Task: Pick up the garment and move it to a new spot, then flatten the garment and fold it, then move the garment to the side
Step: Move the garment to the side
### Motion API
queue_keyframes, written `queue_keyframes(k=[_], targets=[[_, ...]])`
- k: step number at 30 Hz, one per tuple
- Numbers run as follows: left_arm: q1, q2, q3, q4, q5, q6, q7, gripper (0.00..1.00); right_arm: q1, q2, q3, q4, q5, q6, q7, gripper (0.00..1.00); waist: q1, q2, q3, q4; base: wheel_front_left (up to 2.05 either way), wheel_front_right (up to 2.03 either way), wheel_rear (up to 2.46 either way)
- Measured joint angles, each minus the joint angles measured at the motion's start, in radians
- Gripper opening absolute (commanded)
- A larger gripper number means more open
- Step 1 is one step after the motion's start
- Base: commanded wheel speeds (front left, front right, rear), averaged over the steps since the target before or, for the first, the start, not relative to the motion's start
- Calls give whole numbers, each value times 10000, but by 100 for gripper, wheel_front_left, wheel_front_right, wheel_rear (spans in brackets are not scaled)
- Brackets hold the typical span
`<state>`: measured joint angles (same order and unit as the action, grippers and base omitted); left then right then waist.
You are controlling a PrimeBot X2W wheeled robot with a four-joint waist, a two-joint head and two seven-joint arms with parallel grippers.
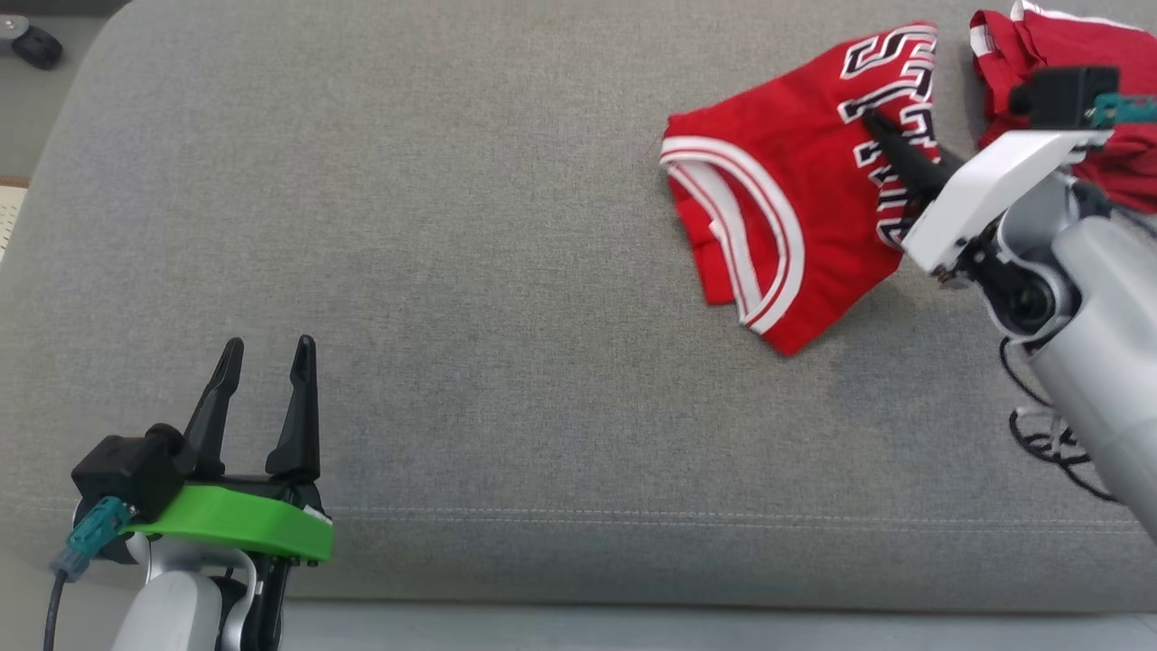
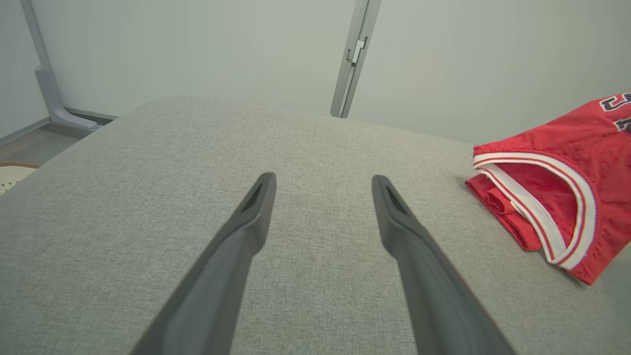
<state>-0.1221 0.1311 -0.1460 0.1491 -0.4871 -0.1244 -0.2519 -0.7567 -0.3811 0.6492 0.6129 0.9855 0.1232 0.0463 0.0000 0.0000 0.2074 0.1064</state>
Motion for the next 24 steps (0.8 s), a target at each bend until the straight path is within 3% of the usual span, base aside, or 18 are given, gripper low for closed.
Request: queue_keyframes(k=[15,24], targets=[[-532,376,-198,-543,-115,0,0,100,-2805,-1551,-974,155,290,0,1383,0,0,0,1810,-303,0,0,0],[-802,460,-174,-608,-178,0,0,100,-3620,-1944,-1156,426,305,-115,1967,0,1,0,2696,-298,0,0,0]])
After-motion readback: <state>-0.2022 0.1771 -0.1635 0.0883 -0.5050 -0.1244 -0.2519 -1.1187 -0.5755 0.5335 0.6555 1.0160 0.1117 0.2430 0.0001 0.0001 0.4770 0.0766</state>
